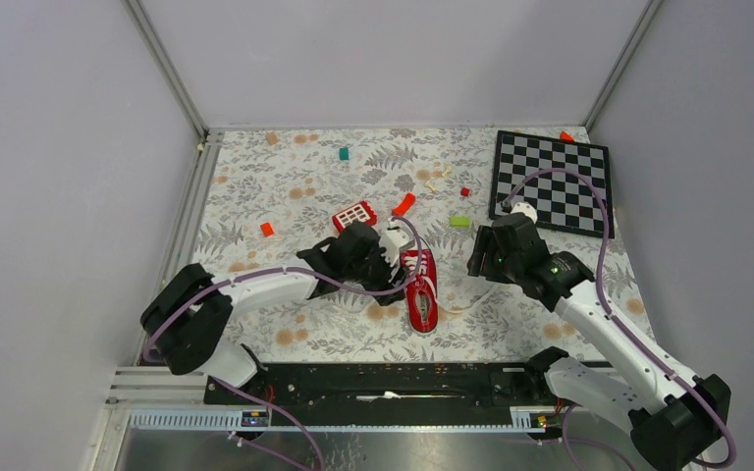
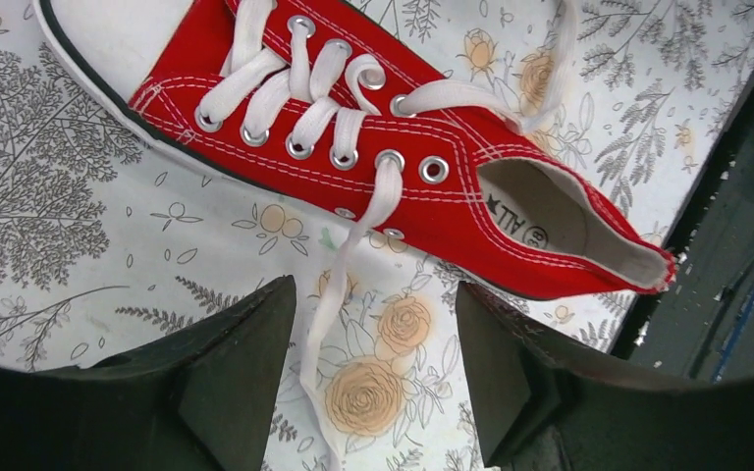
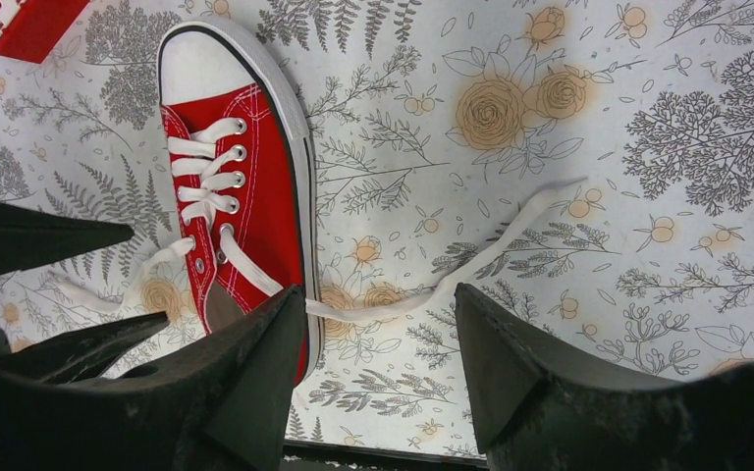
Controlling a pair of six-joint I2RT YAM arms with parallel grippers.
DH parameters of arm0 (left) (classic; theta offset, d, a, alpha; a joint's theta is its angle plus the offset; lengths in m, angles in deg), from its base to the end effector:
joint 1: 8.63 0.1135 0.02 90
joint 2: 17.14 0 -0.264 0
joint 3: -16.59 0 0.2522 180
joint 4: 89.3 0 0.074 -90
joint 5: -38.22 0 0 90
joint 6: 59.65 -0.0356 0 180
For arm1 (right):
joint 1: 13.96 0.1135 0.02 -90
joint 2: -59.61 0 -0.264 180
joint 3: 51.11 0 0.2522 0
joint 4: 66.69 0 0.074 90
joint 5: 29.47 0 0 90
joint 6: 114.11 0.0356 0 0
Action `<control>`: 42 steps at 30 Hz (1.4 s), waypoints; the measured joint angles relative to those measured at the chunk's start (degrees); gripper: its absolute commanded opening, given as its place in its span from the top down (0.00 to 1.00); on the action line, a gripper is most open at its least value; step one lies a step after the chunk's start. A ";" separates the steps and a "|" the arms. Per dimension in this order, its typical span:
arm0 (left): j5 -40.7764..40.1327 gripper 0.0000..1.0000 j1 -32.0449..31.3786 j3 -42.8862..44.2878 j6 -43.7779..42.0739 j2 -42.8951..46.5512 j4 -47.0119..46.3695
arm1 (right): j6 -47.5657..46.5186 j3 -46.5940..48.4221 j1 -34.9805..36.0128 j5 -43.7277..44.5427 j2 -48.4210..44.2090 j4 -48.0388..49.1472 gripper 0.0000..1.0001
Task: Tie the shoes
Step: Wrap the shoelace around the shoelace.
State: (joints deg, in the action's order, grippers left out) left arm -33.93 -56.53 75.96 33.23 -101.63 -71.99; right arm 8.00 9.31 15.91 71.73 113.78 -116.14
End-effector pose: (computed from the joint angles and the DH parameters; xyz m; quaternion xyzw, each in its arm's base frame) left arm 0.1948 -0.2319 0.1964 0.4039 0.8112 -0.2991 0.2991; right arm 0.1730 0.0914 0.2804 0.0566 0.9124 0.1267 0.3849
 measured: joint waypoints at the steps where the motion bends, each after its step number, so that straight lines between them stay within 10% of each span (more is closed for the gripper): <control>1: 0.04 0.33 0.00 0.00 -0.22 -0.59 -0.72 | -0.09 0.00 0.00 -0.15 0.15 0.00 0.35; 12: -0.63 0.44 -0.07 -2.82 0.83 -5.73 -9.33 | -0.37 -0.13 0.00 -1.95 0.61 0.22 0.34; 19: -1.20 1.00 -0.04 -2.60 2.97 -8.50 -10.51 | -3.26 -2.38 -0.04 -7.32 3.56 0.50 0.33; 42: 3.58 1.00 -0.07 -2.34 16.20 -2.91 -8.46 | -8.35 -8.31 9.60 -14.03 22.58 11.23 0.42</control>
State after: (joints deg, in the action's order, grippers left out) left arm -30.35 -56.59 73.62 49.42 -104.53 -80.44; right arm -0.35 1.00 25.51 57.70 136.36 -104.90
